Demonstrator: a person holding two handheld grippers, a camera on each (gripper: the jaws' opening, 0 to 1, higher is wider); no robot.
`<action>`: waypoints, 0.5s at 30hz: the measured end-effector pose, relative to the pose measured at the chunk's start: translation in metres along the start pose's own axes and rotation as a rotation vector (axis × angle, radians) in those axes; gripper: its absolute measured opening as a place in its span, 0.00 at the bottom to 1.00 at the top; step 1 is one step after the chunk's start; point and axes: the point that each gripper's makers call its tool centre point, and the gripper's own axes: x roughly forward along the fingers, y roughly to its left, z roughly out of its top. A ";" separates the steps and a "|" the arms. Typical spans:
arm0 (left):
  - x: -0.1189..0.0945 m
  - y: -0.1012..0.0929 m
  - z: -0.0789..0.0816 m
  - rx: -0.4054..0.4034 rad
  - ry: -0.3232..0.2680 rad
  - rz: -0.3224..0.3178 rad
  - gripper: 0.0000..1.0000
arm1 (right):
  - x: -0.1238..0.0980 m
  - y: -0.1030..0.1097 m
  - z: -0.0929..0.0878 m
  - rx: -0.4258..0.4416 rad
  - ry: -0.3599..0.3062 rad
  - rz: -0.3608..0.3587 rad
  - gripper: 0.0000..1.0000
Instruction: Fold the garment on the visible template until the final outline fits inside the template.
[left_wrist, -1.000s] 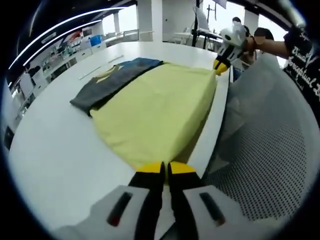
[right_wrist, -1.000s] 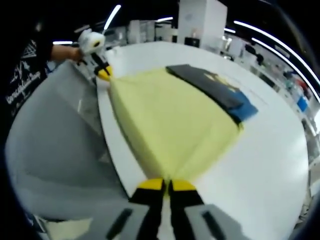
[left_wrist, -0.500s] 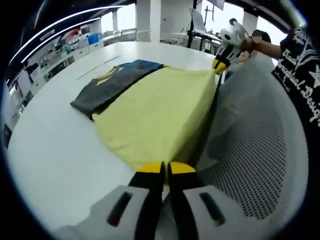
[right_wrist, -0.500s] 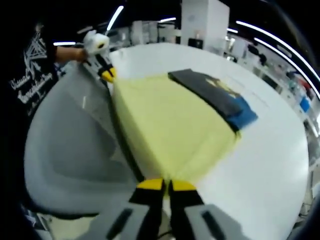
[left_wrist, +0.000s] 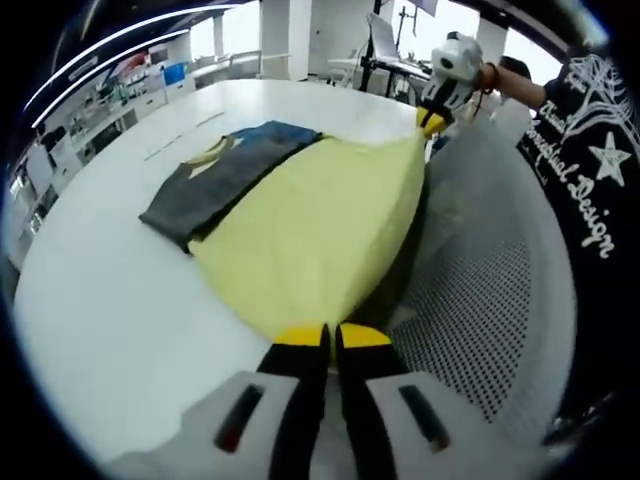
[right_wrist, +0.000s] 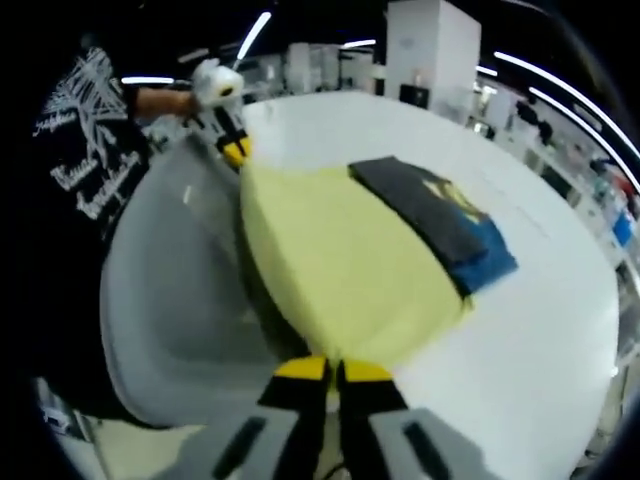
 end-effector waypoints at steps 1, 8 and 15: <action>-0.001 0.003 0.004 -0.001 -0.006 0.007 0.00 | -0.001 -0.004 0.002 -0.003 -0.005 -0.012 0.00; -0.006 0.024 0.026 0.004 -0.047 0.059 0.00 | -0.009 -0.032 0.021 -0.028 -0.041 -0.084 0.00; -0.016 0.059 0.066 0.011 -0.155 0.168 0.00 | -0.016 -0.062 0.040 -0.059 -0.066 -0.168 0.00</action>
